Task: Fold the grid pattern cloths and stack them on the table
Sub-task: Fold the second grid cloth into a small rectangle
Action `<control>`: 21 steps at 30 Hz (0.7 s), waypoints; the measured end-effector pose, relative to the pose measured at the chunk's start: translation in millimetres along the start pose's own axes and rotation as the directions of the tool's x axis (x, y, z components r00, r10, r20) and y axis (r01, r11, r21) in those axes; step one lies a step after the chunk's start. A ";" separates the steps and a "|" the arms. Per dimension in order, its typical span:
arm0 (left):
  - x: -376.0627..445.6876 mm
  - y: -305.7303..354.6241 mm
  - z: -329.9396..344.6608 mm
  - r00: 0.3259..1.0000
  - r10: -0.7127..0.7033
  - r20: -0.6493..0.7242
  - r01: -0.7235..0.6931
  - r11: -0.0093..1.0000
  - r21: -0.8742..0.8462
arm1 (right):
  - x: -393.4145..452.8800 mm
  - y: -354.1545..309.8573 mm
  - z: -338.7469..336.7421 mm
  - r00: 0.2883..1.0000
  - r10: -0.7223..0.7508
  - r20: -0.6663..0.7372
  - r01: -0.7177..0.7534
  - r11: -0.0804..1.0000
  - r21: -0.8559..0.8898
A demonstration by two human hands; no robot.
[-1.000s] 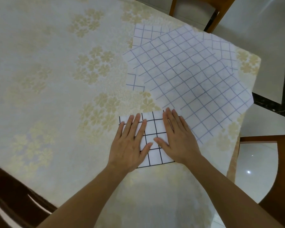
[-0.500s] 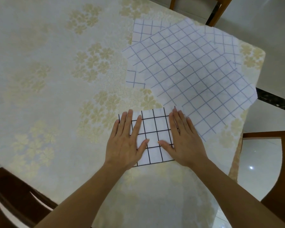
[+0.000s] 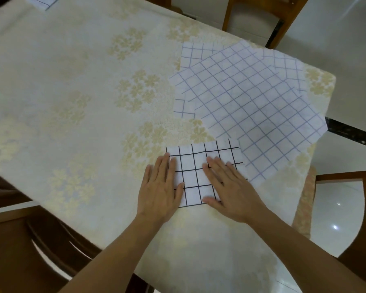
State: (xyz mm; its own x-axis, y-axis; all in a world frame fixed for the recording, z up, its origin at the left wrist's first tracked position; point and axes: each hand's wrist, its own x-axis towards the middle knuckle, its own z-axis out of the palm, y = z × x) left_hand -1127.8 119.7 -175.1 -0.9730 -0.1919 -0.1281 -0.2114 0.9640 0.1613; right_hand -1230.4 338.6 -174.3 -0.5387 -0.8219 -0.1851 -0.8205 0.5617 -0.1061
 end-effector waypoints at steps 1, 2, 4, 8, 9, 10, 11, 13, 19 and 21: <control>-5.5 -2.2 1.0 1.000 -0.004 0.012 0.004 1.000 -0.002 | -1.9 -2.8 1.2 0.999 -0.031 0.008 0.031 0.999 0.007; -10.2 -3.0 1.5 1.000 0.025 0.015 -0.025 1.000 0.003 | -3.9 -4.7 2.8 0.998 -0.055 0.019 0.055 0.998 0.005; -14.6 -0.5 4.5 0.985 0.171 0.028 -0.172 0.985 0.025 | -6.8 -6.5 6.8 0.997 -0.072 0.027 0.072 0.997 -0.012; -12.0 10.4 10.8 0.920 0.382 0.086 -0.388 0.918 0.082 | -8.7 -5.6 16.3 0.999 -0.048 0.006 0.049 0.998 -0.032; -9.4 11.5 11.3 0.918 0.390 0.078 -0.396 0.914 0.089 | -8.6 -4.7 18.4 0.999 -0.043 -0.005 0.043 0.998 -0.040; -7.0 12.0 11.2 0.913 0.403 0.063 -0.407 0.908 0.098 | -8.0 -4.1 20.1 0.999 -0.040 -0.018 0.039 0.998 -0.048; -5.2 12.0 11.1 0.905 0.423 0.047 -0.426 0.899 0.108 | -7.9 -3.5 21.8 0.999 -0.041 -0.031 0.039 0.998 -0.054; -3.0 10.2 11.8 0.883 0.468 0.028 -0.467 0.875 0.127 | -7.8 -2.7 24.9 0.998 -0.043 -0.048 0.040 0.997 -0.059; 1.3 -1.1 6.9 0.833 0.545 0.094 -0.553 0.816 0.167 | -6.6 -14.3 28.1 0.997 0.031 -0.072 -0.033 0.999 -0.024; 4.4 -8.1 4.0 0.817 0.569 0.096 -0.577 0.801 0.159 | -5.7 -18.0 27.4 0.996 0.050 -0.075 -0.051 0.999 -0.010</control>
State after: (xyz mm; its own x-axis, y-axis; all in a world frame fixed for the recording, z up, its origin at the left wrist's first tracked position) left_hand -1130.1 111.8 -180.8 -0.9061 0.4093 -0.1069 0.4065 0.9124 0.0476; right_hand -1207.3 335.9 -198.2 -0.5917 -0.7977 -0.1166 -0.7939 0.6017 -0.0872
